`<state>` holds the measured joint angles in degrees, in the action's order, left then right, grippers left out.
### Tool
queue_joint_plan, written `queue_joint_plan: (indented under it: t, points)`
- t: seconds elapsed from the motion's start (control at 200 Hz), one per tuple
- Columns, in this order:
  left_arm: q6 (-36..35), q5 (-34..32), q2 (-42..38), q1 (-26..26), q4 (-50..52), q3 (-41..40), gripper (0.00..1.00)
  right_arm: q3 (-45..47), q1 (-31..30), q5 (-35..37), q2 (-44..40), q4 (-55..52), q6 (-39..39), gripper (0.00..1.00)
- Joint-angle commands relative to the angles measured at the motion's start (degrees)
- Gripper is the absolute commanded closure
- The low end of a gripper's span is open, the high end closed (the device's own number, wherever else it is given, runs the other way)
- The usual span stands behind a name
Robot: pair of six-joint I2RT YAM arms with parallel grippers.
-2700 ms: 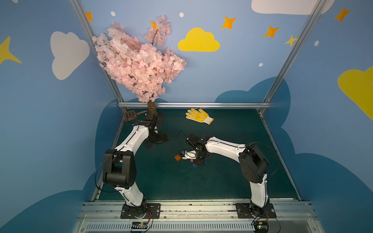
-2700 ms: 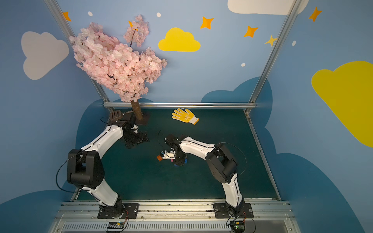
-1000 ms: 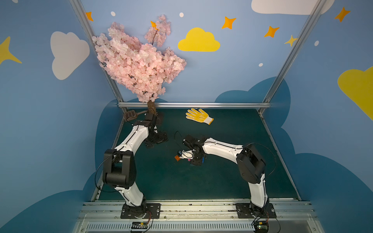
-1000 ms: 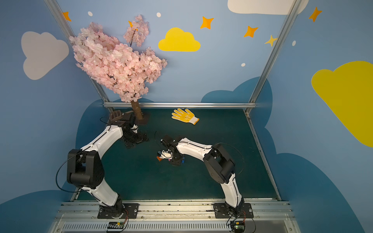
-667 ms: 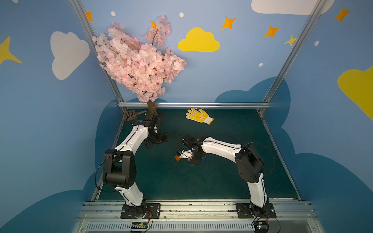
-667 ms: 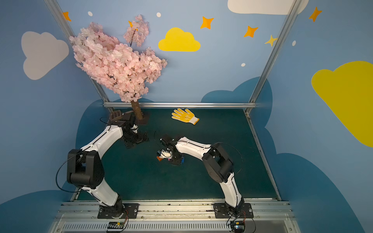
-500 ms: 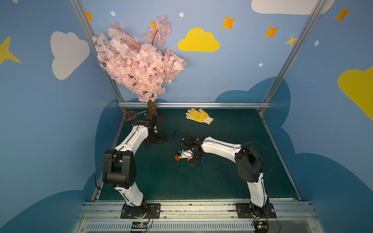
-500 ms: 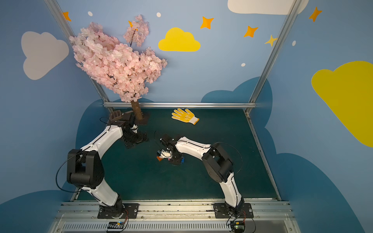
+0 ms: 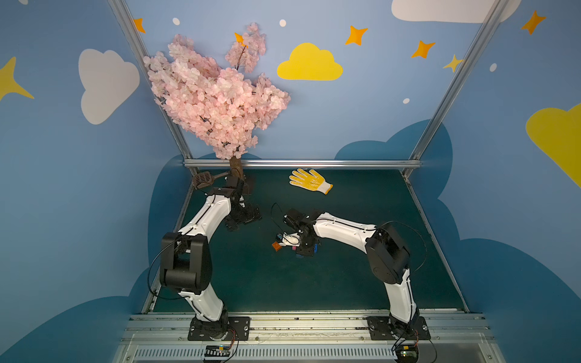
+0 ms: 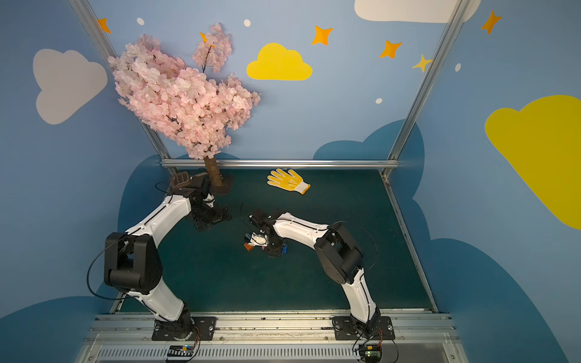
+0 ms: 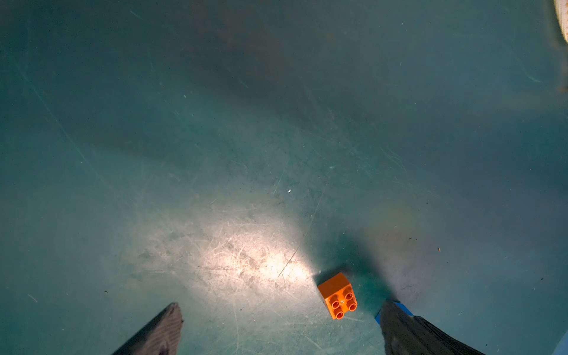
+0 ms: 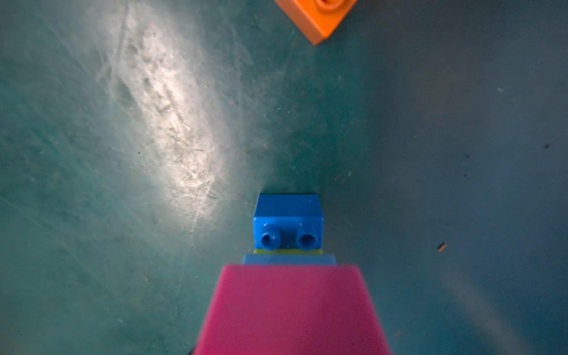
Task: Assemble the letter y with lego
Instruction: Assemble the lego brick with the lego brick.
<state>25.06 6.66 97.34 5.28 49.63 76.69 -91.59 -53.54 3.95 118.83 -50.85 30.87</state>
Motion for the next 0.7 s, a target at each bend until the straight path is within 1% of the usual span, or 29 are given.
queue_joint_plan:
  t: [0.0,0.34,0.696]
  points:
    - [-0.41,0.02,-0.75,-0.18,0.47,-0.57,0.00,-1.26,0.80,1.06,1.63,-1.09,-0.16,0.63]
    - [-0.39,0.02,-0.75,-0.17,0.47,-0.57,0.00,-2.71,1.06,1.42,1.57,-2.06,-0.20,0.60]
    - [-0.36,0.02,-0.65,-0.18,0.47,-0.57,0.00,-3.44,1.29,0.19,1.78,-2.41,-0.37,0.57]
